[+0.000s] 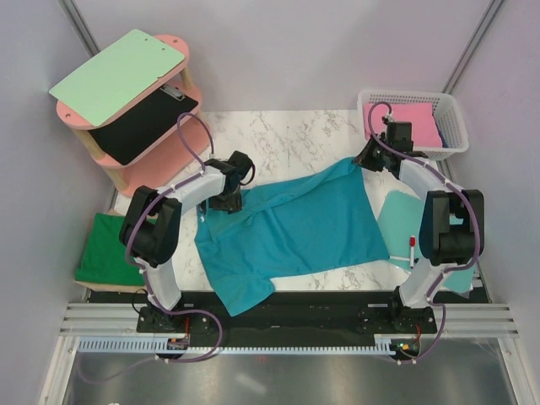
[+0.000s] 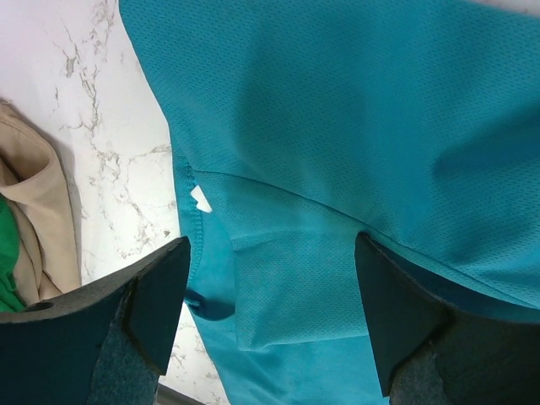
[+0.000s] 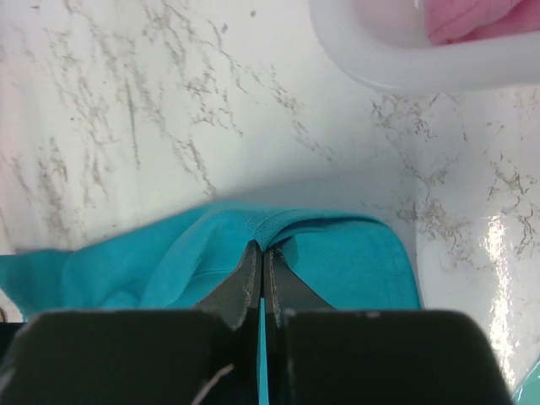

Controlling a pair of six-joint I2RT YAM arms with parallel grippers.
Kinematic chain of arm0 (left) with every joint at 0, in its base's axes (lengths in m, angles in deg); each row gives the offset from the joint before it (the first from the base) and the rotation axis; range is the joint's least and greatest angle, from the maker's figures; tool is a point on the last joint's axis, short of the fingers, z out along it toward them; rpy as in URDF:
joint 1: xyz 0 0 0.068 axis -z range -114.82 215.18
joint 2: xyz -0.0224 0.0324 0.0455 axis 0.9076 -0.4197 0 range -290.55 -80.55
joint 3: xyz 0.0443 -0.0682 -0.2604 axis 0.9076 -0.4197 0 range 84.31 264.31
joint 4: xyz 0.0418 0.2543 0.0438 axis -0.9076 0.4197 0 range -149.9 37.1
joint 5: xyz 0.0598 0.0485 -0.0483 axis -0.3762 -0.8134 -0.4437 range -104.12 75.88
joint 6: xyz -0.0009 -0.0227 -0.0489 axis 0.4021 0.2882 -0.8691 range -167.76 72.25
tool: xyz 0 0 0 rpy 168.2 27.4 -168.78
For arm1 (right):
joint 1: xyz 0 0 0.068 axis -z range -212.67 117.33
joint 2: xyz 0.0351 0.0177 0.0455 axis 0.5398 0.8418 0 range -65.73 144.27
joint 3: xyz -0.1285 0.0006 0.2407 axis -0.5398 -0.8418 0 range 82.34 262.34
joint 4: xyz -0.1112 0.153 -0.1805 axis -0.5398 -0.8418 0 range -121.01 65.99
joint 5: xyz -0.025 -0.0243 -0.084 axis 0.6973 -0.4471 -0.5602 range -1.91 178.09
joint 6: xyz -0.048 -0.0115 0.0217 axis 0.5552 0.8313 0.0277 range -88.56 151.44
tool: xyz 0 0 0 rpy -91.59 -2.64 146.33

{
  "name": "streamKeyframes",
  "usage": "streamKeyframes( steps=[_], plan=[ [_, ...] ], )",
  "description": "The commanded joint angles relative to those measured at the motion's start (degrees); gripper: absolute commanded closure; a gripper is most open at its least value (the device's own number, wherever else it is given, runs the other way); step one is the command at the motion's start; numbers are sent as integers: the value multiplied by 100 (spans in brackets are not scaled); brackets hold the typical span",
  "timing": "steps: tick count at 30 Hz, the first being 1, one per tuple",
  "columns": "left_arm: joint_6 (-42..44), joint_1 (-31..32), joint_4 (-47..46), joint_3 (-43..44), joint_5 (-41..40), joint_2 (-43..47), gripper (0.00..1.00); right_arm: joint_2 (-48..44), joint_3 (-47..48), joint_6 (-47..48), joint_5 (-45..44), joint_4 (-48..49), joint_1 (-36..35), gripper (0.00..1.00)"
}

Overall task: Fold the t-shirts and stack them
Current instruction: Fold the flattened tshirt in 1/3 of the way

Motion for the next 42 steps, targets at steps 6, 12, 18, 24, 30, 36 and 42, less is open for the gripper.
streamKeyframes(
  steps=[6,12,18,24,30,36,42],
  plan=[
    [30,11,-107,25,-264,-70,15,-553,-163,93,-3,-489,7,100],
    [30,-6,-98,25,-308,-105,15,-510,-208,277,-670,-1174,25,100],
    [21,-6,-98,25,-326,-44,15,-159,-269,330,-1497,-1404,25,100],
    [-23,11,-116,-89,-405,359,14,-209,-330,400,-1621,-1334,25,52],
    [38,239,-361,-458,-484,1132,14,-1307,-699,435,-1797,-877,-10,6],
    [82,1179,-564,-801,-493,1573,17,-1608,-884,357,-1217,-622,-159,7],
    [-207,1909,-713,-933,-686,1205,26,-1511,-1121,295,-944,-393,-239,7]
  ],
)
